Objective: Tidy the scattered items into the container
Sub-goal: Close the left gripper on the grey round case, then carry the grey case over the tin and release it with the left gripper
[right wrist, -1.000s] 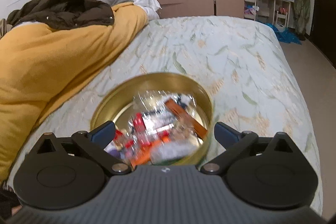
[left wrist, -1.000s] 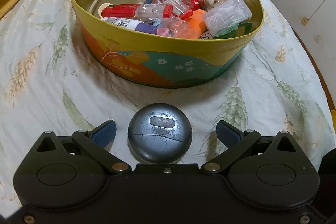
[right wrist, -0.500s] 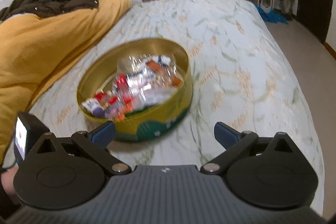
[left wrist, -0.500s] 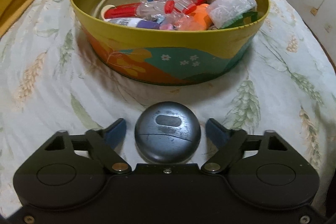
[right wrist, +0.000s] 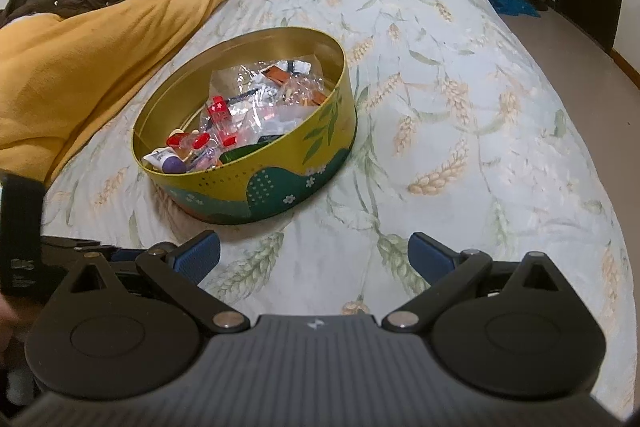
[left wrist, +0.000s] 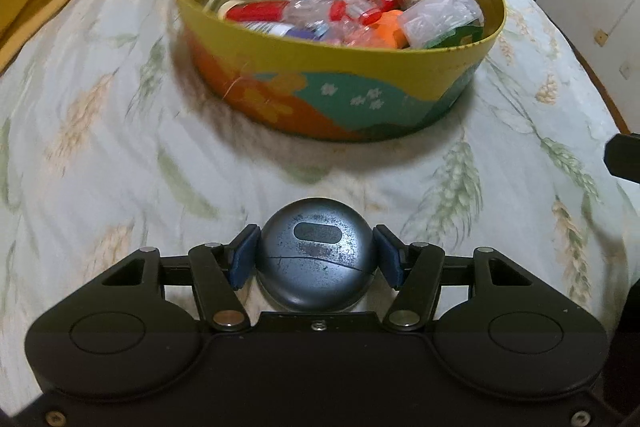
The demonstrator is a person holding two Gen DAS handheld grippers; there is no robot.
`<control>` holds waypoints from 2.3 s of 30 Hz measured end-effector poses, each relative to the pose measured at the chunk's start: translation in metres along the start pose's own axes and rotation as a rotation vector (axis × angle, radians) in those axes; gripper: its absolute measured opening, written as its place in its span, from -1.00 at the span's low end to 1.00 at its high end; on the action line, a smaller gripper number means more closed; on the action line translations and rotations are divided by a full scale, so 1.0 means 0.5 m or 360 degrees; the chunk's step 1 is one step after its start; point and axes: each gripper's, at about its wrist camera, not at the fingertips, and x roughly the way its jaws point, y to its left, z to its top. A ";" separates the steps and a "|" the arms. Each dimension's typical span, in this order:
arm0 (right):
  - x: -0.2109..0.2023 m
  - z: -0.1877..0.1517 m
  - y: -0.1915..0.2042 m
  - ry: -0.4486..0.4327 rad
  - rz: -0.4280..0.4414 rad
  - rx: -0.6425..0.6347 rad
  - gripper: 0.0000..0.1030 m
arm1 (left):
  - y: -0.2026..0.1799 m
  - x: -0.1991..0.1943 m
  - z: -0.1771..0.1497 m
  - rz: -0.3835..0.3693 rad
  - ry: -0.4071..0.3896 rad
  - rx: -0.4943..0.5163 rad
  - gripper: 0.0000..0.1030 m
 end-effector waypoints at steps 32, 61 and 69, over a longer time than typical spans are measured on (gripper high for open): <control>0.047 -0.062 0.008 -0.0096 0.0029 0.0003 1.00 | -0.028 -0.228 0.131 0.0020 -0.0525 -0.0048 0.13; 0.055 -0.066 0.008 -0.0108 0.0036 0.0029 1.00 | -0.070 -0.081 0.298 0.0133 -0.0572 -0.0070 0.99; 0.050 -0.065 0.006 -0.0135 0.0001 0.0033 1.00 | -0.041 -0.113 0.237 0.0089 -0.0571 -0.0095 0.99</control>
